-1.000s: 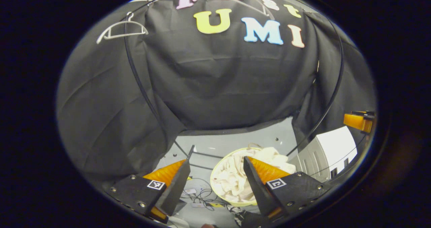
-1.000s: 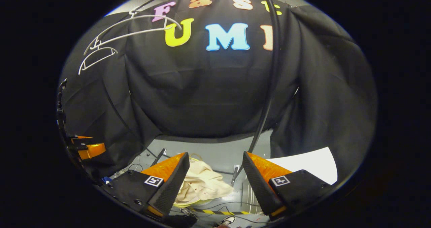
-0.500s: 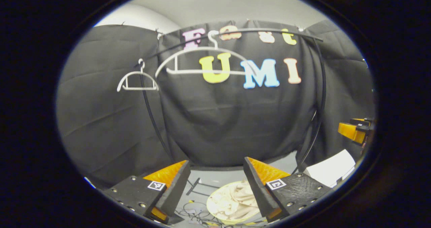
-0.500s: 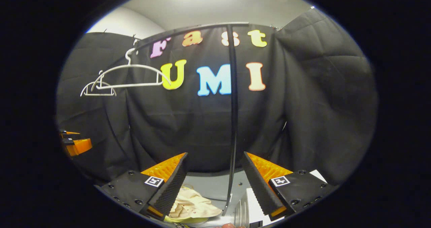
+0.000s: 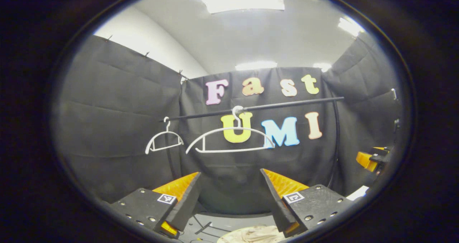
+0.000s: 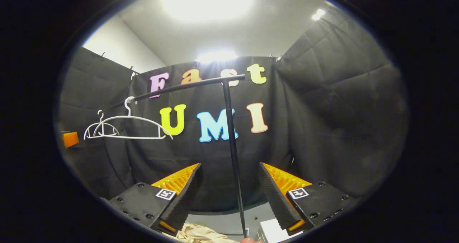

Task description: Grasp the clothes on the hanger with both hands and then place them into the laundry hamper below.

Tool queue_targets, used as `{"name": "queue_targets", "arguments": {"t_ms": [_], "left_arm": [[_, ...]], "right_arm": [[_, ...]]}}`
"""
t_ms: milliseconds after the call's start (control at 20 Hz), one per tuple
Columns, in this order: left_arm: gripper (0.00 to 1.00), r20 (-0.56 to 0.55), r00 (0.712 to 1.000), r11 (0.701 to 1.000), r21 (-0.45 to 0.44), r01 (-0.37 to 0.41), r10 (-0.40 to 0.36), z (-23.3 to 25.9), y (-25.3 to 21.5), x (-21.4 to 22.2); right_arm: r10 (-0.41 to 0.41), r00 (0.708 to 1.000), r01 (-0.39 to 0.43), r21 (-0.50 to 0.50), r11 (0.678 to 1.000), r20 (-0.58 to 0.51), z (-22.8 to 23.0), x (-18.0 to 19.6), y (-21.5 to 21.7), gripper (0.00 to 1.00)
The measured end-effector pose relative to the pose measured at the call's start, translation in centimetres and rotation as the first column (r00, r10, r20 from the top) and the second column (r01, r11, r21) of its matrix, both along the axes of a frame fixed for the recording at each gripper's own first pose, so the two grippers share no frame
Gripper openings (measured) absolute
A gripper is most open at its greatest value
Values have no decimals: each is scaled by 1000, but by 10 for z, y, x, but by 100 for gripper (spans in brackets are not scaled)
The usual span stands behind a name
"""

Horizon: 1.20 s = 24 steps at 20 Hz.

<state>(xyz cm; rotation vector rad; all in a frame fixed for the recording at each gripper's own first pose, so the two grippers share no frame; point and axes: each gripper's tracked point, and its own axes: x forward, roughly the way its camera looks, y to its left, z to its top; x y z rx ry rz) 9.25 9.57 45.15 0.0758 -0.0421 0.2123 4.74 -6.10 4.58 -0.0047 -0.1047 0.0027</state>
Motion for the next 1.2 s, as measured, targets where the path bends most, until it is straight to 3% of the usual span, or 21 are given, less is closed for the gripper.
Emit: {"name": "queue_targets", "arguments": {"t_ms": [100,150,200,250,600,700,750,900,950,1000,1200], "left_arm": [[93,65,998,1000,-7,15,-15,16,5,-6],[93,87,996,1000,-6,23,-22,14,8,-7],[93,94,995,1000,-9,26,-25,9,13,-5],[93,82,996,999,-19,34,-32,-1,16,-3],[93,29,997,997,-41,71,-70,-44,23,9],[93,0,997,996,-32,79,-79,-54,24,11],[93,-1,996,996,-24,87,-87,-52,22,9],[94,-4,995,995,-16,96,-96,-53,21,5],[94,-11,995,995,-20,99,-99,-57,21,6],[94,-23,995,995,-28,97,-98,-63,22,8],[93,-65,992,993,-68,100,-105,-89,30,13]], "right_arm": [[-35,998,36,-16,999,60,13,-1,1,98],[-44,995,46,-20,999,86,17,-3,4,93],[-47,993,50,-22,999,107,19,-5,9,98],[-50,992,53,-23,998,117,18,-8,12,92],[-60,998,60,6,998,35,-29,-4,29,93],[-55,998,54,16,998,26,-31,-2,33,93],[-58,998,57,20,998,32,-28,-2,33,98],[-66,997,65,17,998,49,-22,0,36,93],[-56,998,55,12,998,43,-22,2,41,98],[-47,998,47,7,999,33,-24,4,46,93],[-34,999,34,-9,999,3,-28,4,60,93]]}}
